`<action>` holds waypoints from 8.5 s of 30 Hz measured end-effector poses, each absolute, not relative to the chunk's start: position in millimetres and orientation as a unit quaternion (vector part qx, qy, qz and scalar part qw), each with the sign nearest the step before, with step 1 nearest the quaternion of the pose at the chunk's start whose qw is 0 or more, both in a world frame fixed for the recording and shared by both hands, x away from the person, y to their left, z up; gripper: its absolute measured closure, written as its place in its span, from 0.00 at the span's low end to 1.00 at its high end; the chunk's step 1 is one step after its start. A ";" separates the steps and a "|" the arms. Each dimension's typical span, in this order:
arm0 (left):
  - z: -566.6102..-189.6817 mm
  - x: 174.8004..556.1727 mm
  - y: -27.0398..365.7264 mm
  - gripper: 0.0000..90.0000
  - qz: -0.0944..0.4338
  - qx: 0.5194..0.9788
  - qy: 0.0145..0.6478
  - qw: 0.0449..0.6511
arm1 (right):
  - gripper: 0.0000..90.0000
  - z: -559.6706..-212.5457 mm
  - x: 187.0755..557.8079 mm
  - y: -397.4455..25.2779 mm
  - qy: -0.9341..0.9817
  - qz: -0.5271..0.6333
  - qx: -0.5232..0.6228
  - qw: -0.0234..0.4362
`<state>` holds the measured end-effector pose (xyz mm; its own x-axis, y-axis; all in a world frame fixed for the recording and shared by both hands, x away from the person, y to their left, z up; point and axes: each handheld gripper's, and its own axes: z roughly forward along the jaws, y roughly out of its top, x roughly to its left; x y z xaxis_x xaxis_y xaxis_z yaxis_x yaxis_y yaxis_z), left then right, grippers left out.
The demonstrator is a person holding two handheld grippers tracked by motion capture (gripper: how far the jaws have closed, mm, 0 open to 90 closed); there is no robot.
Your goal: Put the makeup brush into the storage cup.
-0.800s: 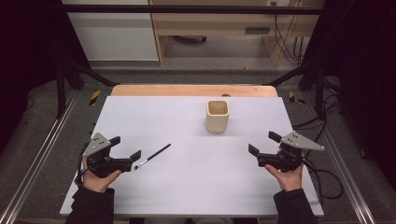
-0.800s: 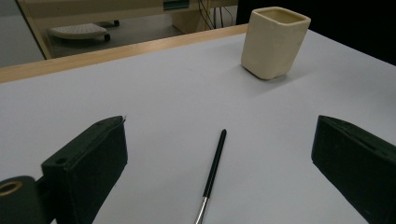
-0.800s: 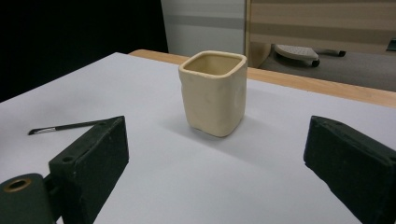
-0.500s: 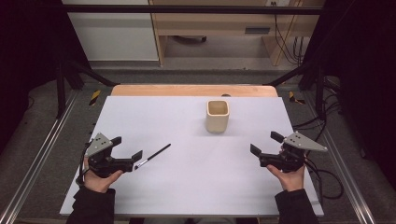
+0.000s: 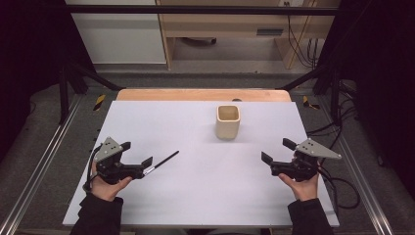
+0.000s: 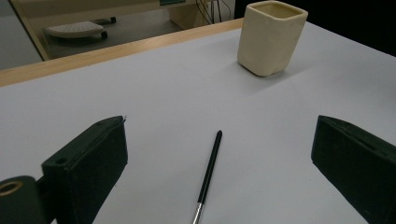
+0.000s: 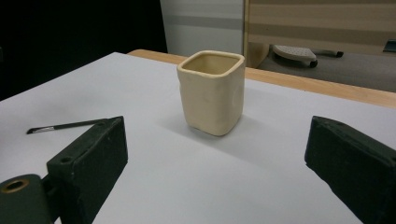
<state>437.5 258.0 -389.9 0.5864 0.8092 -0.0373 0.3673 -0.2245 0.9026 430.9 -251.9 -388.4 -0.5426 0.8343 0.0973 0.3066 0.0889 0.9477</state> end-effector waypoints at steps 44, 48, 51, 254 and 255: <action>-407.1 489.7 220.9 0.06 0.192 0.828 0.380 0.365 | 0.07 -392.1 433.5 -247.3 0.702 0.525 0.412 0.246; -412.8 493.0 218.8 0.06 0.187 0.838 0.380 0.343 | 0.07 -391.9 433.4 -247.5 0.702 0.526 0.412 0.246; -416.8 494.7 218.2 0.07 0.185 0.843 0.380 0.331 | 0.07 -391.7 433.2 -247.7 0.702 0.526 0.412 0.246; -397.6 464.9 160.4 0.93 0.089 0.913 0.263 0.299 | 0.07 -391.3 431.3 -221.1 0.734 0.506 0.387 0.234; -397.4 463.8 158.6 0.93 0.087 0.914 0.259 0.300 | 0.07 -391.2 431.0 -219.7 0.735 0.506 0.386 0.234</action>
